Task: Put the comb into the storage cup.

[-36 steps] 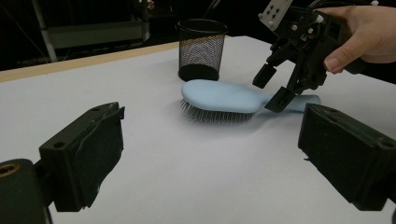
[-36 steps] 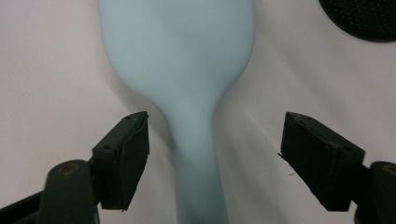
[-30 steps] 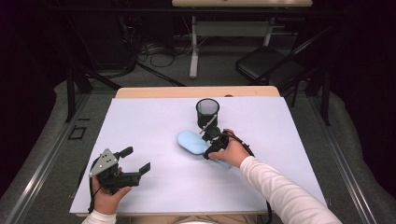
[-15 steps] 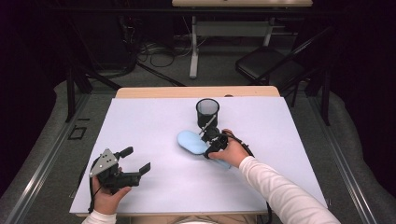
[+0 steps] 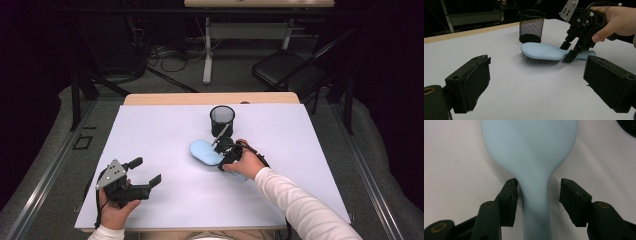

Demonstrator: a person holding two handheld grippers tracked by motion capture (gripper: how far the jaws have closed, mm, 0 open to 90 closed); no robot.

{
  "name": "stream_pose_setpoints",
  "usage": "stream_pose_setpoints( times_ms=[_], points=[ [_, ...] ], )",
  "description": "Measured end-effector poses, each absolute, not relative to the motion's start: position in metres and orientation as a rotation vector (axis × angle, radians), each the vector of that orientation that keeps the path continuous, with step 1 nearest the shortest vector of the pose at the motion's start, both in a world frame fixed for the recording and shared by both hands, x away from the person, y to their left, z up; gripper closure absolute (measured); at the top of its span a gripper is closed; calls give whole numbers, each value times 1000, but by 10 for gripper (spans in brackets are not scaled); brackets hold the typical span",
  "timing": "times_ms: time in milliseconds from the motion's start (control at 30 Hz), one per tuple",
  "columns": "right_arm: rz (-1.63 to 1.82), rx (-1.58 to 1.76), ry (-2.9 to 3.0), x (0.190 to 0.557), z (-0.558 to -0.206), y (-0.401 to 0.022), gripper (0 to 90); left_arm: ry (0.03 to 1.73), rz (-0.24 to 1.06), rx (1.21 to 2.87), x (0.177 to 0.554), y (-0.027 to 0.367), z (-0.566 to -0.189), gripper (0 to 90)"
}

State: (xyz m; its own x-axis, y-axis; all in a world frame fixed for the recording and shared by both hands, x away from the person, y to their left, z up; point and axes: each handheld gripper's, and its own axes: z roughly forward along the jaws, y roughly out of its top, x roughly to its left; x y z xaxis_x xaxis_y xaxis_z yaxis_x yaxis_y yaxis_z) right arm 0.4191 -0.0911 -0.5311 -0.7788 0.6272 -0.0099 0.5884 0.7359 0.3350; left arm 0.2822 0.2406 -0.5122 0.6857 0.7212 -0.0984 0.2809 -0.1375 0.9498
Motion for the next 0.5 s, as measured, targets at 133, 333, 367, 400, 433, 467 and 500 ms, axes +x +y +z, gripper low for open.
stream_pose_setpoints(
  times_ms=[133,333,367,400,433,467,500],
  points=[
    [484,999,2812,420,-531,-91,528,811,465,1716,282,241,-512,69],
    [493,995,2822,420,-532,-90,574,811,463,1715,282,240,-512,69],
    [498,987,2823,421,-532,-90,575,810,462,1715,282,240,-512,69],
    [492,983,2824,421,-533,-90,576,810,462,1716,283,240,-513,68],
    [487,989,2828,421,-532,-89,579,811,461,1716,283,240,-513,69],
    [491,986,2828,421,-532,-89,580,809,457,1717,283,240,-513,69],
    [492,984,2829,421,-532,-89,580,809,457,1717,283,240,-513,69]
  ],
)
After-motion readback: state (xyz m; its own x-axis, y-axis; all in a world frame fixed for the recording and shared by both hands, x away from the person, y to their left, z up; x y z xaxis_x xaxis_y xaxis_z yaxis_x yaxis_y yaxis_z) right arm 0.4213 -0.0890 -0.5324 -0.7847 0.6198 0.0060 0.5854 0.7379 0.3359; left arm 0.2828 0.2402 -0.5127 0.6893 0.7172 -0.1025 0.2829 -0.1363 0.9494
